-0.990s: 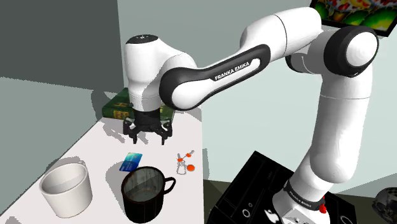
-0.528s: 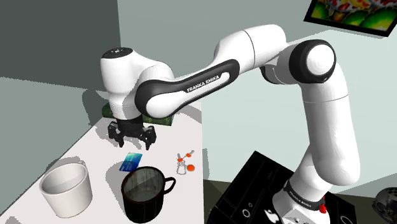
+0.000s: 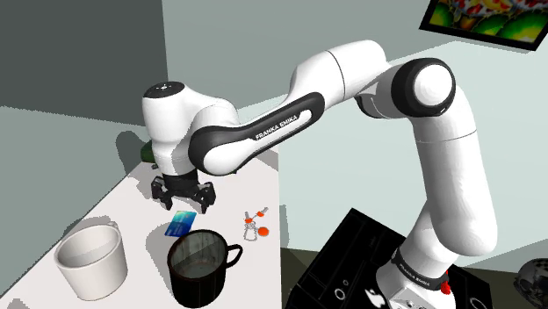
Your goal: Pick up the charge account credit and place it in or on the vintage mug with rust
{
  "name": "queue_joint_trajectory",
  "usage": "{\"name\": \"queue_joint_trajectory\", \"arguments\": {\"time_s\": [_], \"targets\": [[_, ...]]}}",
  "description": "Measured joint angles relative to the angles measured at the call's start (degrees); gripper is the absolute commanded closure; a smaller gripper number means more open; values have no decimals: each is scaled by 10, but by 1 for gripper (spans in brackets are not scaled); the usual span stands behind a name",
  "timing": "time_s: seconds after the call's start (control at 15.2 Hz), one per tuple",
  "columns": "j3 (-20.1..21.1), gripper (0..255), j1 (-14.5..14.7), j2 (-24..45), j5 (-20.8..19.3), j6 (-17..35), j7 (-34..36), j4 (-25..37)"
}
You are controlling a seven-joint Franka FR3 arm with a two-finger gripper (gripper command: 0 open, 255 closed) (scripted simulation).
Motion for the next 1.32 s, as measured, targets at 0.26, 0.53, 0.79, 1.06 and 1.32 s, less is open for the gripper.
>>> {"name": "queue_joint_trajectory", "arguments": {"time_s": [0.26, 0.53, 0.79, 1.06, 1.32], "targets": [[0, 255, 0, 0, 0, 0, 0, 0], [0, 255, 0, -1, 0, 2, 0, 1], [0, 255, 0, -1, -1, 1, 1, 0], [2, 255, -1, -5, 3, -6, -2, 3], [8, 255, -2, -14, 12, -26, -10, 15]]}}
